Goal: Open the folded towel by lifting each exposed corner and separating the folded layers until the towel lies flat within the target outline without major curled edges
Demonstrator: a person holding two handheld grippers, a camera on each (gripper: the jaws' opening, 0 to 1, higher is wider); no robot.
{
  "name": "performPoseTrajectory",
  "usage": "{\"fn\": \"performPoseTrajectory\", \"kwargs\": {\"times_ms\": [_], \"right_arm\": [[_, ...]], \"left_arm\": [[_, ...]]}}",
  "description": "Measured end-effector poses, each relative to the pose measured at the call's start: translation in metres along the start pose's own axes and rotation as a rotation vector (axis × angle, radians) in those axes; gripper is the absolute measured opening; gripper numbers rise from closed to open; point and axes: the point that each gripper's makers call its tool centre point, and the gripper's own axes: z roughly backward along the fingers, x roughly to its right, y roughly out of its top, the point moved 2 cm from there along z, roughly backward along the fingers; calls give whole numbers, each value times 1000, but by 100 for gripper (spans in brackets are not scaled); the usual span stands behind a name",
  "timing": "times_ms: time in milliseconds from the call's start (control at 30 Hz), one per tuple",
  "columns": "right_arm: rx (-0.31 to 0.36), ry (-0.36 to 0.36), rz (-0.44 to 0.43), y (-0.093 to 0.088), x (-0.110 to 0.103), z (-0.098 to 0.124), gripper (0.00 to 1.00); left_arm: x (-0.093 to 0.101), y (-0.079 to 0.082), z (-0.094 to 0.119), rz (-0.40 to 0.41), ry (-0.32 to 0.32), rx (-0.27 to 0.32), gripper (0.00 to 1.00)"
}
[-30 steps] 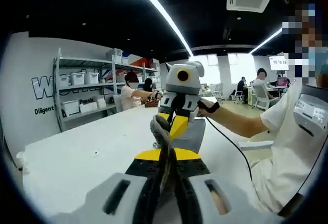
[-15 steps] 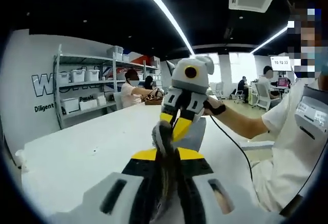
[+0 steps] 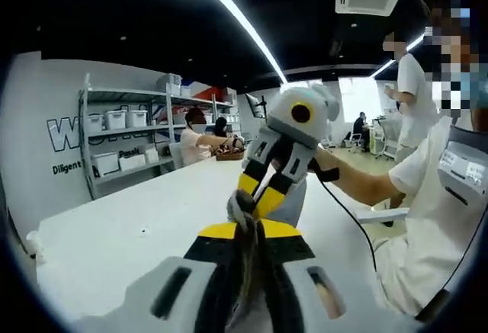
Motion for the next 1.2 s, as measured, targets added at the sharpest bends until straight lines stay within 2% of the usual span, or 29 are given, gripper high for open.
{"fn": "performPoseTrajectory", "kwargs": {"times_ms": [67,200,267,333,433,500,567,767,867,1000,1200], "right_arm": [[-21,9,6,-1,-4,-1,0],[-84,13,46,-4,-8,-5,0],[-122,5,104,-2,-9,-6,0],[-132,8,122,1,-13,-8,0],[-139,0,180,3,-14,-8,0],[-119,9,159,5,-15,-6,0],[-109,-1,154,6,-13,-4,0],[-70,26,109,2,-15,-8,0],[-28,75,23,-2,-19,-10,0],[-28,72,-1,-11,-13,-13,2],[-84,68,-25,-29,-11,-17,7]], "left_arm": [[-1,1,0,-50,9,-3,14],[6,7,-5,-56,8,8,21],[10,7,-8,-66,-1,-4,20],[9,0,-8,-88,7,-51,15],[13,1,-5,-93,-18,-35,5],[18,3,-4,-72,-57,-11,3],[16,3,-4,-65,-57,-13,3],[14,4,-3,-150,-17,-48,2],[15,5,-3,-161,-18,-49,2],[15,6,-4,-187,-3,-60,2],[17,17,1,-192,-6,-5,2]]}}
